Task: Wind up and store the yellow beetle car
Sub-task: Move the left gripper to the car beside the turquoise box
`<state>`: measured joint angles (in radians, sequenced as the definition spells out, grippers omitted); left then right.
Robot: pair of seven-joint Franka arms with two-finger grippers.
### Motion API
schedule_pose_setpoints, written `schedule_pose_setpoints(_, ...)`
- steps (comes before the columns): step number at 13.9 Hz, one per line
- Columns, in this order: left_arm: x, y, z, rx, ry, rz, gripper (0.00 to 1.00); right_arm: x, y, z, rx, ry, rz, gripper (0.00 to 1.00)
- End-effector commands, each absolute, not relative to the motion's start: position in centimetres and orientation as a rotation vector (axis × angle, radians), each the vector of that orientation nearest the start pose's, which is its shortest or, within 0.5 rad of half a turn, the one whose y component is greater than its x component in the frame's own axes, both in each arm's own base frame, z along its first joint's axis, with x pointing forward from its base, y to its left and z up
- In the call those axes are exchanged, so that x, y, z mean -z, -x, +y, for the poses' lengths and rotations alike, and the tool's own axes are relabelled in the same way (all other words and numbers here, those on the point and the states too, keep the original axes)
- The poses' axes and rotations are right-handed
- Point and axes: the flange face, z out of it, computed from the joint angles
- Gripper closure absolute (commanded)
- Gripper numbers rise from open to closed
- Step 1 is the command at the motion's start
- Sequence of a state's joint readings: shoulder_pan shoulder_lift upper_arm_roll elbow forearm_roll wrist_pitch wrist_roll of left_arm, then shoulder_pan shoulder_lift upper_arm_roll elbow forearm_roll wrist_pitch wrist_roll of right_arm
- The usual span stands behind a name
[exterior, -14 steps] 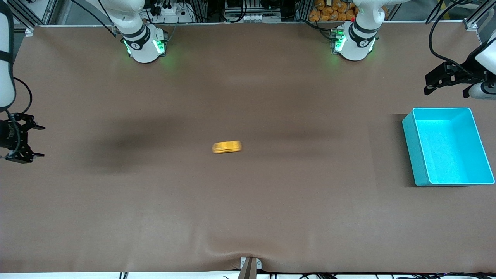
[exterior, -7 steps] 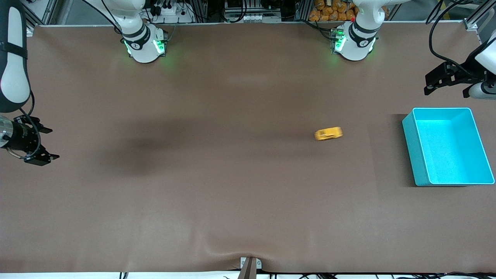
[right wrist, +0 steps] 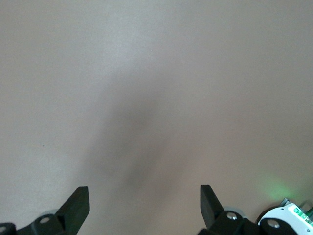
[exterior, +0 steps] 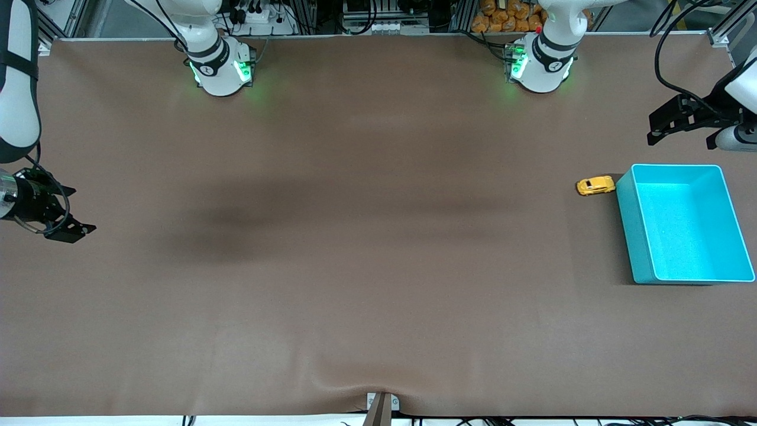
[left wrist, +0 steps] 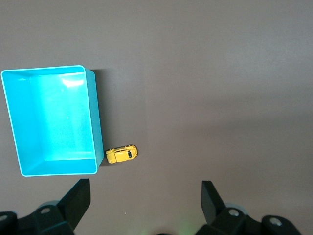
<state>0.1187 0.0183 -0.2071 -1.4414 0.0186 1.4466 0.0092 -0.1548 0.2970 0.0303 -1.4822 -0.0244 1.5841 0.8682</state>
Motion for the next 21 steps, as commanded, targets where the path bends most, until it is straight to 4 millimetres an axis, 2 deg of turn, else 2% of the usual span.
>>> schedule_pose_setpoints(1,-66.8,-54.5,-4.3,-0.004,3.135,0.16,0.0,-49.8,-62.6,-6.7,-0.283,2.854,1.47,0.0)
schedule_pose_setpoints(6,-66.8,-54.4,-5.3,-0.006,3.132,0.186,0.0,-52.7,-63.3,-4.6,-0.203,2.863,1.395,0.0)
schedule_pose_setpoints(9,-66.7,-54.5,-4.6,-0.009,3.136,0.17,0.0,-53.3,-63.3,-3.5,-0.228,2.82,1.315,0.0)
schedule_pose_setpoints(10,-66.7,-54.5,-4.5,-0.009,3.136,0.17,0.0,-54.5,-62.8,-3.3,-0.212,2.845,1.209,0.0)
schedule_pose_setpoints(12,-66.5,-54.5,-4.6,-0.014,3.135,0.17,0.0,-55.6,-61.9,-3.2,-0.246,2.87,0.964,0.0)
schedule_pose_setpoints(14,-66.4,-54.5,-4.5,-0.018,3.133,0.167,0.0,-57.9,-60.7,-2.9,-0.208,2.884,0.884,0.0)
schedule_pose_setpoints(16,-65.6,-55.0,-3.9,-0.046,3.128,0.144,0.0,-60.2,-59.1,-0.9,-0.206,2.909,0.807,0.0)
schedule_pose_setpoints(17,-65.4,-55.1,-3.4,-0.053,3.127,0.129,0.0,-60.9,-58.5,-0.6,-0.209,2.92,0.769,0.0)
schedule_pose_setpoints(18,-65.3,-55.2,-2.3,-0.056,3.128,0.098,0.0,-61.8,-57.6,-0.6,-0.2,2.929,0.73,0.0)
schedule_pose_setpoints(20,-65.0,-55.4,-1.9,-0.063,3.13,0.071,0.0,-63.7,-55.3,-0.3,-0.16,2.957,0.627,0.0)
schedule_pose_setpoints(21,-64.7,-55.7,-1.9,-0.072,3.13,0.071,0.0,-63.9,-54.4,-0.7,-0.151,2.964,0.609,0.0)
